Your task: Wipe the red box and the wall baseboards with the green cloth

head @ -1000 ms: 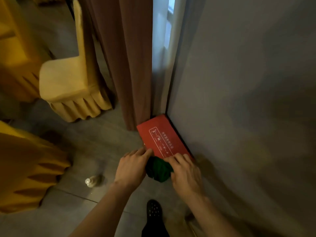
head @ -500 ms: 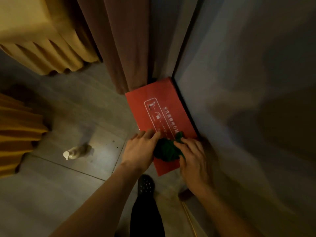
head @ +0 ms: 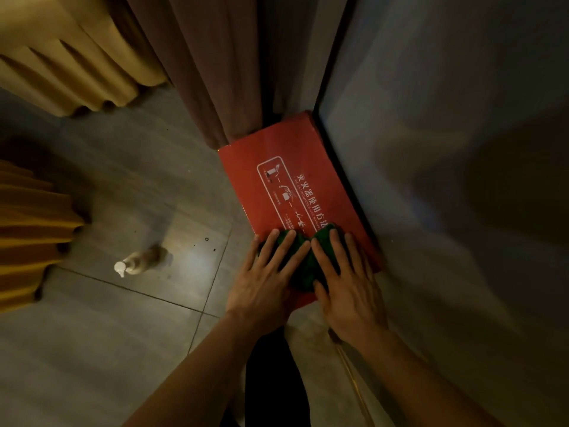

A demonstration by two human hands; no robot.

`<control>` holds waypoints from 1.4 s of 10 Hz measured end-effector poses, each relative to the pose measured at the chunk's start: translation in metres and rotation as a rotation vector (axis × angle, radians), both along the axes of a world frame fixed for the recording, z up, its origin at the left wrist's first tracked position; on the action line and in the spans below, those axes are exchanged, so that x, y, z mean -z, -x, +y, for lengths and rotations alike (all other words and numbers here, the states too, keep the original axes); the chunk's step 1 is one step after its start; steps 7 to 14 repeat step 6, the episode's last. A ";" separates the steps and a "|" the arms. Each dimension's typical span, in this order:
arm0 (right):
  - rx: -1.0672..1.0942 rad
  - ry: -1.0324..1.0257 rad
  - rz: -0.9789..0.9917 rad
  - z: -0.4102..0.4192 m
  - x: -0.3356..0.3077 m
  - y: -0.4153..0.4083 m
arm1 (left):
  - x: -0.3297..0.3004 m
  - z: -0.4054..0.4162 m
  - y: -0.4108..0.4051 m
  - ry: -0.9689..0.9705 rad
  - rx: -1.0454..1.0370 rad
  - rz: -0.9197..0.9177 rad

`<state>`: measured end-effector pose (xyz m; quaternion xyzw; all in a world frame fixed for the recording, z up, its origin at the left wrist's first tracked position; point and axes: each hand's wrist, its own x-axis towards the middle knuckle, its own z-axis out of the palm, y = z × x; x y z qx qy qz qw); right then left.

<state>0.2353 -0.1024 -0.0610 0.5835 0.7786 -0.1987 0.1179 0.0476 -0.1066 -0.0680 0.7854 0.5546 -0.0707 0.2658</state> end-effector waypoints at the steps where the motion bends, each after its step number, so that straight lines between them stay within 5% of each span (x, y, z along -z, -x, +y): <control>1: 0.022 0.014 -0.011 0.003 -0.016 0.003 | -0.017 0.002 0.004 0.011 0.004 0.032; 6: 0.226 -0.107 0.029 -0.068 -0.183 0.035 | -0.172 -0.050 0.056 -0.205 -0.048 0.022; 14: 0.226 -0.107 0.029 -0.068 -0.183 0.035 | -0.172 -0.050 0.056 -0.205 -0.048 0.022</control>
